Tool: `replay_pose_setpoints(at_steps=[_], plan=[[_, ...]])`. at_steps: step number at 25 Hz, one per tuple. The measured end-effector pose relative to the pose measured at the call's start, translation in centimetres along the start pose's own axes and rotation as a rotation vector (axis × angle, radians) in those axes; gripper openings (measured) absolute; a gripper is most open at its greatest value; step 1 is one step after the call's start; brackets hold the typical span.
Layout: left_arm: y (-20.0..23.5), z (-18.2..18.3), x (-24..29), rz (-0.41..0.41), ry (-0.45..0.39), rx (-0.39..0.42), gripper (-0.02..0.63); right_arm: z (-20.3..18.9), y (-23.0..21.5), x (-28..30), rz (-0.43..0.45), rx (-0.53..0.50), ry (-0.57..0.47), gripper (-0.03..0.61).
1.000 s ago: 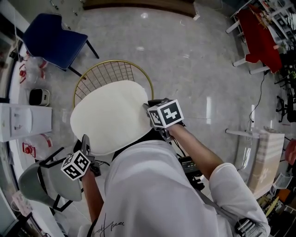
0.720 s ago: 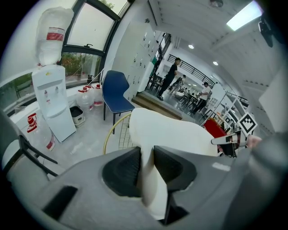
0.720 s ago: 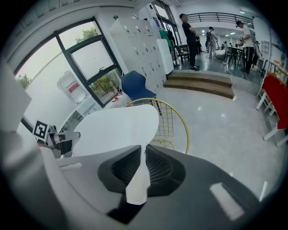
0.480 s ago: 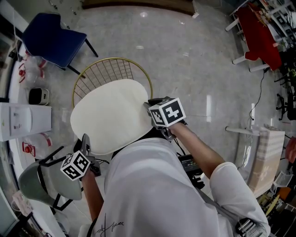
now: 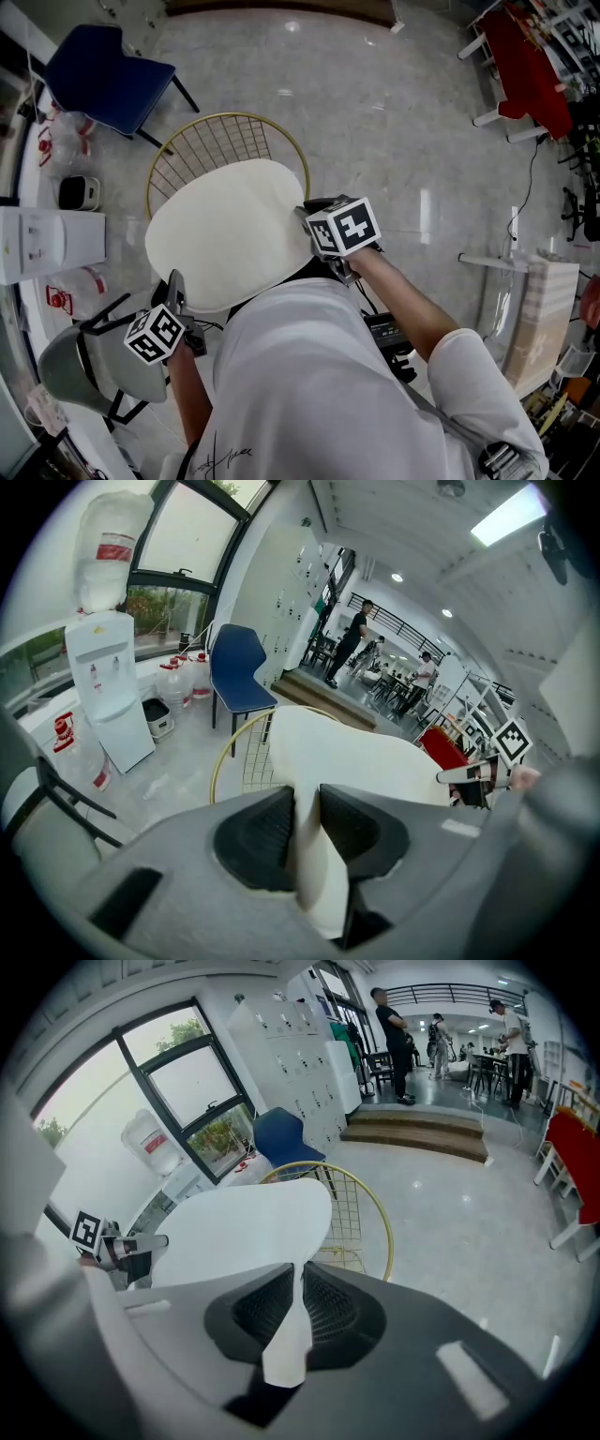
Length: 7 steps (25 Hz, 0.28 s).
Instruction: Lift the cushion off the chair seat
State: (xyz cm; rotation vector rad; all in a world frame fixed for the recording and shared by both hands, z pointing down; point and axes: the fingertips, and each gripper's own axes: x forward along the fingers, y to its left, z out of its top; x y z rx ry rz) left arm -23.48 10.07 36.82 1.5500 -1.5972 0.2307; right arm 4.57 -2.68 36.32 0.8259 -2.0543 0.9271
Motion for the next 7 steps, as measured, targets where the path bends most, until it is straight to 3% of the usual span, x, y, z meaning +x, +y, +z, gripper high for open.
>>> replay_pose_setpoints(at_steps=[7], plan=[[-0.34,-0.16,0.04,-0.003,0.000,0.000,0.081,-0.24,-0.21,-0.16,0.003,0.001,-0.001,0.041]])
